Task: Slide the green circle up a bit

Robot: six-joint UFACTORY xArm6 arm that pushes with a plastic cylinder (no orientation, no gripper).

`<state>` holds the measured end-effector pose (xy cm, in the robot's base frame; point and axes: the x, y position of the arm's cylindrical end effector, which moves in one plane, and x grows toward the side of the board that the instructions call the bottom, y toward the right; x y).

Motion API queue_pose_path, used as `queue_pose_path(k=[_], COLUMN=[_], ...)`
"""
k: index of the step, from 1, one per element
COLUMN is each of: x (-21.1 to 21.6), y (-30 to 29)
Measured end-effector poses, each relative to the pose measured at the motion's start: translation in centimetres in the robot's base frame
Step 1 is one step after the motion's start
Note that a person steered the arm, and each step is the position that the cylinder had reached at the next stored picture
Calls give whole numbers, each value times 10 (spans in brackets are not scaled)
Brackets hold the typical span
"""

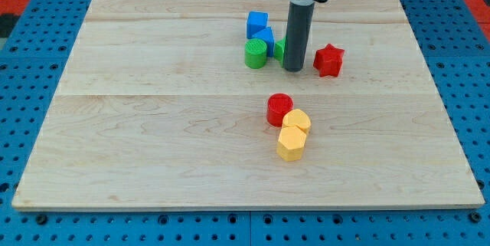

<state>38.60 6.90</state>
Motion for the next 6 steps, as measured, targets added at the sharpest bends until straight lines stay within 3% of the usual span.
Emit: queue_pose_path(k=[6], x=[0], y=[-39])
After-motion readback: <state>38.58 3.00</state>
